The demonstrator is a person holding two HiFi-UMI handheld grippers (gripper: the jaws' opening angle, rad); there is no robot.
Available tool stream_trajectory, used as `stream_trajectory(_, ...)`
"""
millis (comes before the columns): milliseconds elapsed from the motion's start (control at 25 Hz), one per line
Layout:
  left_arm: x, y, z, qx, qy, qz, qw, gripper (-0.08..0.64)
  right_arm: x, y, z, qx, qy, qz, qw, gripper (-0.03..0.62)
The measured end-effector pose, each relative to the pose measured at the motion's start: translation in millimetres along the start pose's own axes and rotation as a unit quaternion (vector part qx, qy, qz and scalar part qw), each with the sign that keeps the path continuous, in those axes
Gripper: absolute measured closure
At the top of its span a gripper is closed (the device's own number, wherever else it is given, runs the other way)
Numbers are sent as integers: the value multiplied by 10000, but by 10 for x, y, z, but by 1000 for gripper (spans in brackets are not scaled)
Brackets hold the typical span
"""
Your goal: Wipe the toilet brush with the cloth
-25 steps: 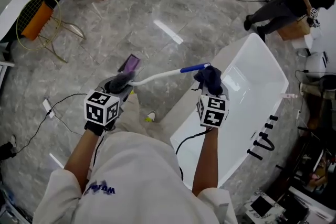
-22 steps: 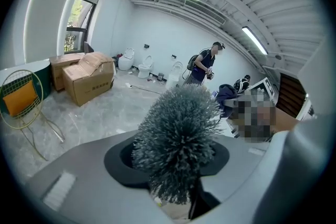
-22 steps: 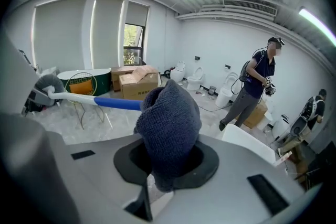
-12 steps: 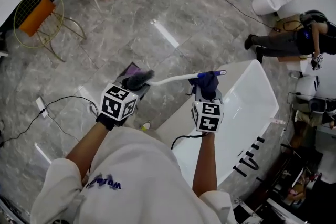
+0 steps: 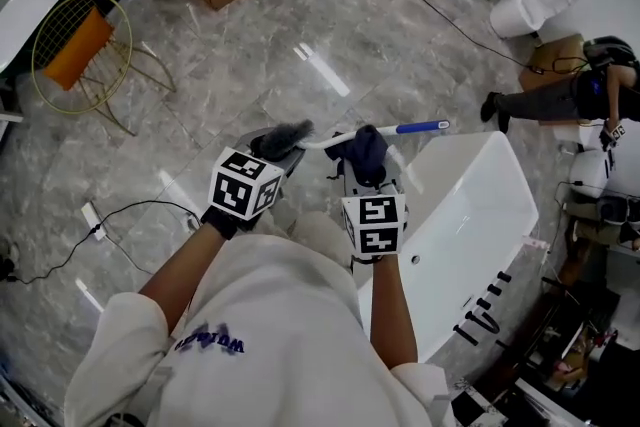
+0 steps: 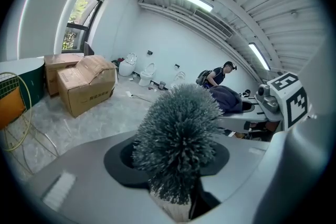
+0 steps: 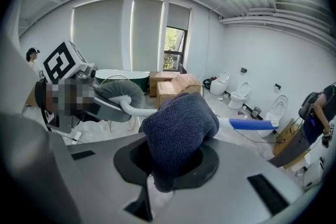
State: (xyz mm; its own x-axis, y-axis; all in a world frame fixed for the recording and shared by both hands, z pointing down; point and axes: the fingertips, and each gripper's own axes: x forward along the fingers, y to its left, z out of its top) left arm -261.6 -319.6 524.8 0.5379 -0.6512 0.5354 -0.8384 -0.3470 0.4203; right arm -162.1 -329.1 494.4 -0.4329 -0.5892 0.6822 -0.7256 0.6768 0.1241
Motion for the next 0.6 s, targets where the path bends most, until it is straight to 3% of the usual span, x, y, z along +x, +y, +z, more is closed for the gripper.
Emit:
stream_trajectory(200, 308, 113, 256, 66, 26, 280, 9996, 373, 177, -304, 122, 64, -103, 116, 9999, 532)
stream_trajectory(440, 765, 212, 535, 63, 175, 717, 9973, 371, 537, -1194, 129, 358, -261, 203, 9988, 534)
stream_trajectory(600, 993, 294, 810, -150, 184, 875, 9959, 371, 882, -1895, 225, 624, -287, 187, 9975, 534)
